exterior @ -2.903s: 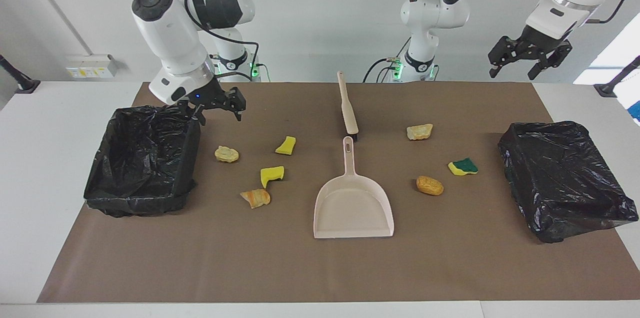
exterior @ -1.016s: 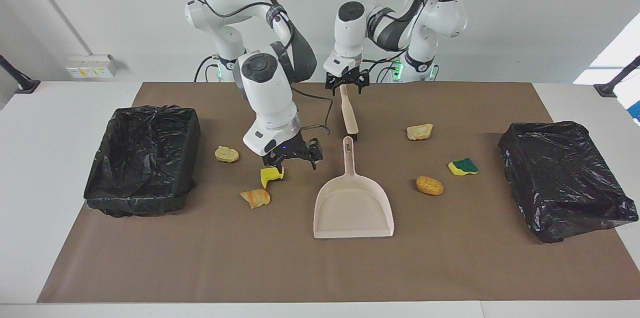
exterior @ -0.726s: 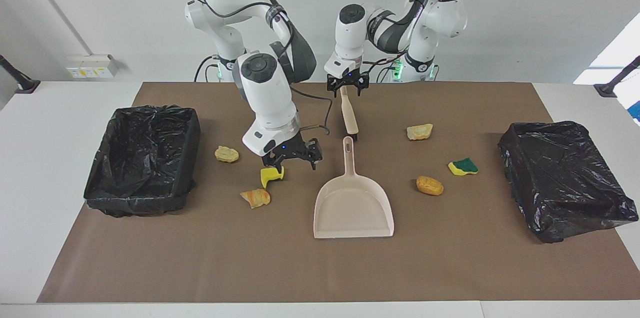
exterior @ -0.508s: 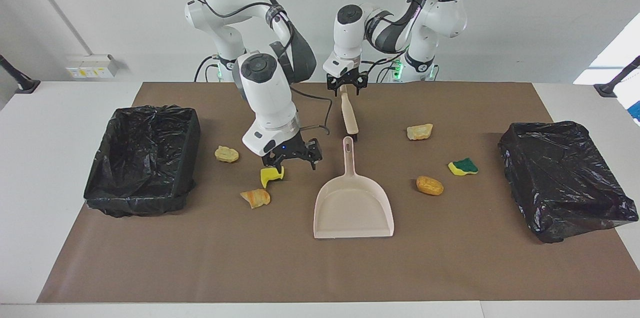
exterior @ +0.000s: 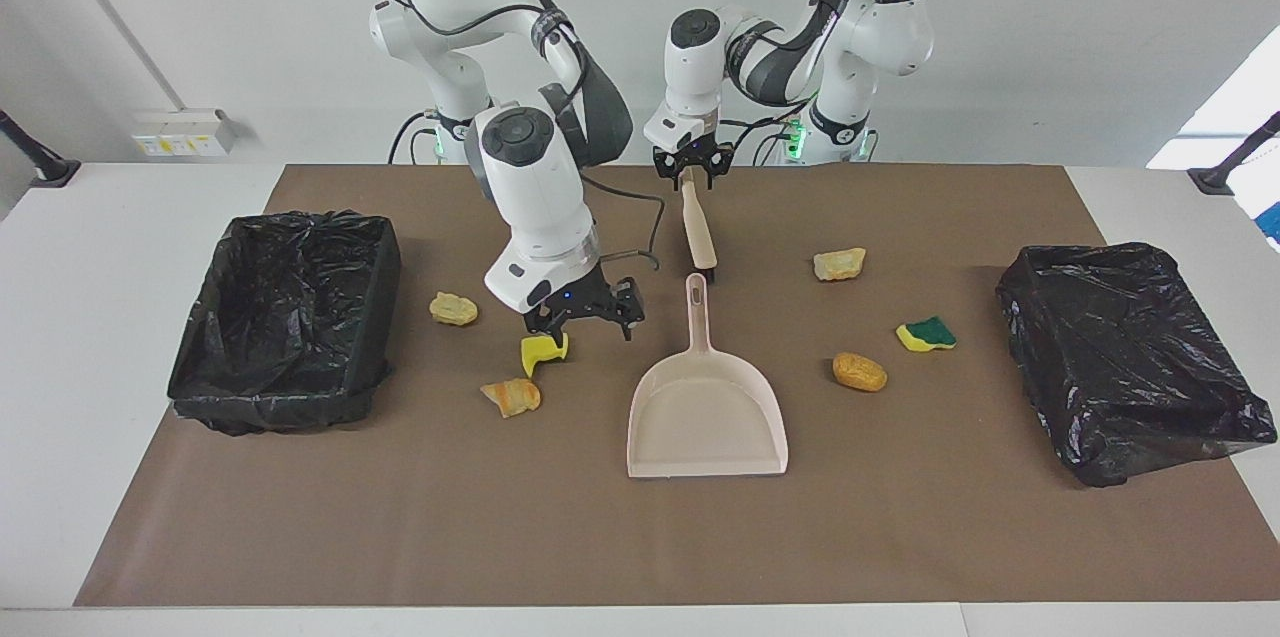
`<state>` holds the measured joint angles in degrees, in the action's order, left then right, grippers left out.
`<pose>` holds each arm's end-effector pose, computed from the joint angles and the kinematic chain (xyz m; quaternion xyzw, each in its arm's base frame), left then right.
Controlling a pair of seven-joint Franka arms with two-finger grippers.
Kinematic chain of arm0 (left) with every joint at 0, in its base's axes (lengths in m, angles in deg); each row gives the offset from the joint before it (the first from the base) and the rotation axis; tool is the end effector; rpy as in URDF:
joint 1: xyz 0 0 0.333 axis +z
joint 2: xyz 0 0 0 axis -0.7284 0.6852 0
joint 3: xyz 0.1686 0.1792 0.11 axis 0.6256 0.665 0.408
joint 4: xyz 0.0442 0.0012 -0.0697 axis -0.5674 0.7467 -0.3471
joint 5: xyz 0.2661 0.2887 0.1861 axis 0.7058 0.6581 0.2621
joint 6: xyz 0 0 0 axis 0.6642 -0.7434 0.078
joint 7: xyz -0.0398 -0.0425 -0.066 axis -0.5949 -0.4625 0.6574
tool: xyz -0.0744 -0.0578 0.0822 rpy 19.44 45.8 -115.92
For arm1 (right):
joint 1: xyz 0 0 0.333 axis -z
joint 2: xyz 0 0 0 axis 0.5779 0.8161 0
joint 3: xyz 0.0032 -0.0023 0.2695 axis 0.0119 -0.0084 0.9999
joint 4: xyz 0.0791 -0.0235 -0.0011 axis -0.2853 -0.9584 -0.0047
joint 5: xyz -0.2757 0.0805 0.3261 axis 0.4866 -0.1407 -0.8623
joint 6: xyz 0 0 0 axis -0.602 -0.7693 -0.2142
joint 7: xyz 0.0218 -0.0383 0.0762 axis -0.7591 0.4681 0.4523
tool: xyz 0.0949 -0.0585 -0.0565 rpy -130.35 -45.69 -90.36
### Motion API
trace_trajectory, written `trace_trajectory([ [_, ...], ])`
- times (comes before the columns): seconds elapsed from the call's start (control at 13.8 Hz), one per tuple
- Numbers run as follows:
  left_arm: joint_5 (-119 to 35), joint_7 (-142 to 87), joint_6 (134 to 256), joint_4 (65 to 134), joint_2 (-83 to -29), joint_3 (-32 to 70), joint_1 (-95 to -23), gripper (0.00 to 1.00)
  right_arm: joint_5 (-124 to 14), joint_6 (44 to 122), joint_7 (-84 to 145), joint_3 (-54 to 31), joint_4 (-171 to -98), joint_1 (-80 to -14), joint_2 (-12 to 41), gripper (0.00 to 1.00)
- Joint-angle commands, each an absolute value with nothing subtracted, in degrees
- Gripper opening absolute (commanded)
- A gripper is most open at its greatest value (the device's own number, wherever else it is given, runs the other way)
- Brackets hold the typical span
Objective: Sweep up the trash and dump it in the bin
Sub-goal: 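Grasp the pink dustpan handle with the right gripper while the left gripper reaches the brush, then lift the brush with the left gripper while the right gripper turns the dustpan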
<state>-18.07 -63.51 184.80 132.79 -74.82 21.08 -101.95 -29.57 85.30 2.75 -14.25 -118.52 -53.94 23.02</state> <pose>0.2660 -0.4028 0.2462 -0.9984 0.0337 0.0337 0.0310 0.6602 0.2820 0.3598 -0.9956 -0.0036 -0.0491 0.0791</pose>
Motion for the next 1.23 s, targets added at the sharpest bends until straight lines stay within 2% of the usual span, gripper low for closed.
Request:
trace_trajectory([
  [0.0,-18.6,-63.1,185.5,134.0,-76.2,22.3,-103.4,0.00,-29.7,85.4,3.1,-13.7,-118.0,-53.3,23.5,1.00],
  [0.29,-18.6,-61.8,181.2,131.2,-76.2,22.9,-102.4,0.00,-29.7,85.4,3.1,-13.7,-118.0,-53.2,23.5,1.00],
  [0.73,-18.4,-62.5,168.2,130.1,-80.9,23.0,-91.1,0.00,-29.7,88.8,2.9,-13.7,-118.7,-53.7,23.5,1.00],
  [0.94,-18.1,-66.3,155.6,130.1,-83.3,23.0,-87.5,0.00,-29.6,91.1,1.0,-13.7,-119.0,-55.0,23.6,1.00],
  [1.16,-18.0,-78.5,152.7,131.1,-84.9,22.9,-86.7,0.00,-25.4,94.2,-5.1,-14.1,-119.6,-59.9,24.7,1.00],
])
